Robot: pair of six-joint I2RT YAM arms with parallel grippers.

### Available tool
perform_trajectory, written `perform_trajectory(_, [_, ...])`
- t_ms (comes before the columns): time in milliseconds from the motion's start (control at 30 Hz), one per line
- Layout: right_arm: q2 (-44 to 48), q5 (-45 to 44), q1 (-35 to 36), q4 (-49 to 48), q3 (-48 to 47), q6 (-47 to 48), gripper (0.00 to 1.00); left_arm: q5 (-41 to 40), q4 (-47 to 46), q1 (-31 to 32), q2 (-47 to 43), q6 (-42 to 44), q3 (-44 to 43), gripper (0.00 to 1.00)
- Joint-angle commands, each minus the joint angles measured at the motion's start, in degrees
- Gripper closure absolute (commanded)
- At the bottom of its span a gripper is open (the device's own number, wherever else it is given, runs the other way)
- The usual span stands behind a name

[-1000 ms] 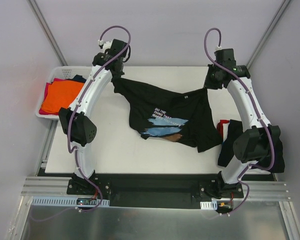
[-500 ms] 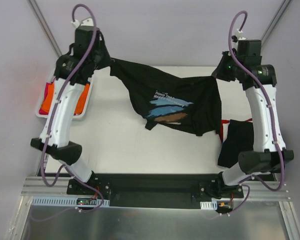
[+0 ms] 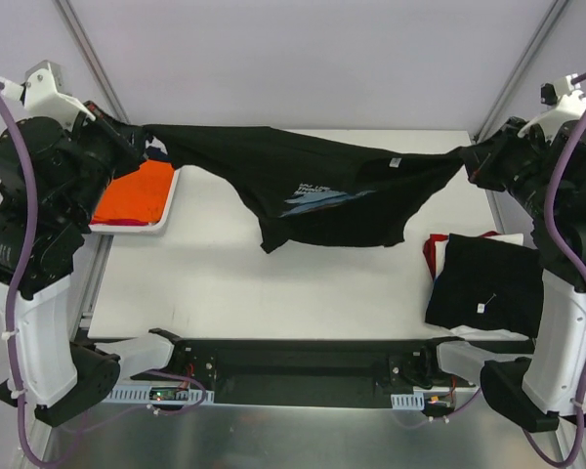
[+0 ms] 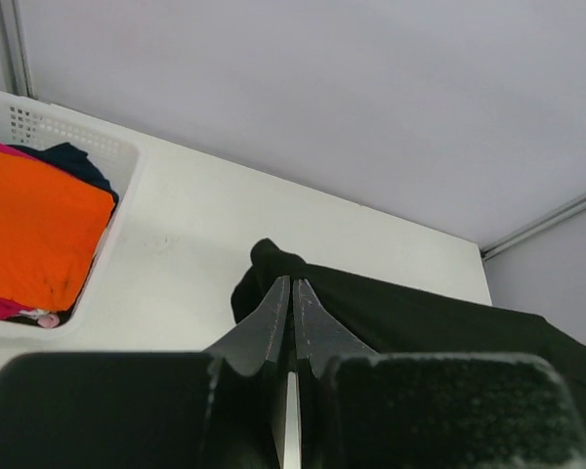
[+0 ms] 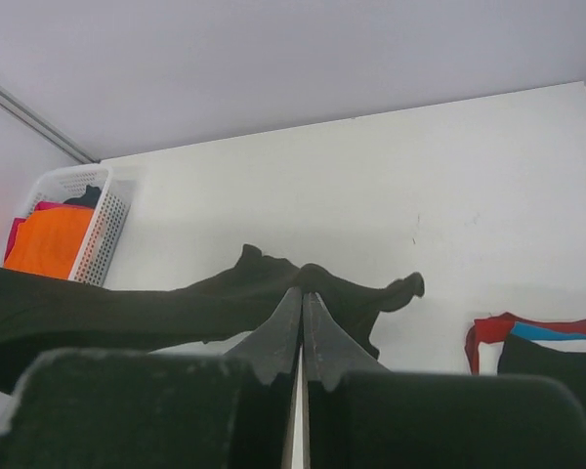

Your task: Fold and stack the t-shirts

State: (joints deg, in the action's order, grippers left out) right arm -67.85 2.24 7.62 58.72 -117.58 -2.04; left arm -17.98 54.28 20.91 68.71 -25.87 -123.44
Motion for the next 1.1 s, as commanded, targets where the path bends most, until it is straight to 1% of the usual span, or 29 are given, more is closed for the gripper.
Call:
perform_trajectory(0, [0.44, -1.89, -0.67, 2.54, -1.51, 0.55, 0.99, -1.97, 1.09, -0.34, -0.85, 0.91, 2.41, 1.0])
perform_trajectory(33, [0.53, -1.8, -0.59, 2.98, -1.86, 0.38, 0.99, -1.97, 1.18, -0.34, -1.03, 0.82, 2.32, 1.0])
perform_trajectory(67, [0.62, -3.8, -0.59, 3.15, -2.12, 0.2, 0.99, -2.06, 1.35, -0.34, -1.21, 0.82, 1.89, 1.0])
perform_trajectory(233, [1.32, -4.79, -0.59, 4.3, -3.53, 0.11, 0.99, -2.76, 2.49, -0.34, -0.42, 0.99, -1.18, 1.0])
perform_trajectory(433, [1.15, -5.23, -0.59, 5.35, -4.76, 0.29, 0.99, -1.98, 3.81, -0.34, 0.46, 0.73, -2.77, 1.0])
perform_trajectory(533, [1.58, -5.4, -0.67, 5.88, -3.71, -0.15, 0.99, -1.27, 4.95, -0.34, 0.55, 0.56, -2.86, 1.0])
perform_trajectory(633, [2.02, -5.58, -0.59, 5.62, -0.29, 0.02, 0.99, -1.88, 6.53, -0.34, 0.99, 0.91, -2.6, 1.0])
perform_trajectory(767, [1.06, -4.27, -0.59, 4.13, 4.02, 0.2, 0.99, -2.94, 8.2, -0.43, 4.85, 1.17, -1.02, 1.0])
perform_trajectory(833, [0.01, -3.48, -0.67, 3.16, 6.22, 0.37, 0.99, -3.47, 8.56, -0.51, 7.65, 0.38, 1.78, 1.0])
perform_trajectory(900, [-3.06, -0.5, -0.76, 2.72, 7.88, 0.81, 0.99, -3.03, 8.56, -0.78, 9.94, -1.19, 3.81, 1.0])
perform_trajectory(1067, [-10.45, 4.6, -1.2, 0.61, 11.14, 1.43, 0.99, -1.89, 7.86, -1.92, 20.13, -4.01, 7.77, 1.0])
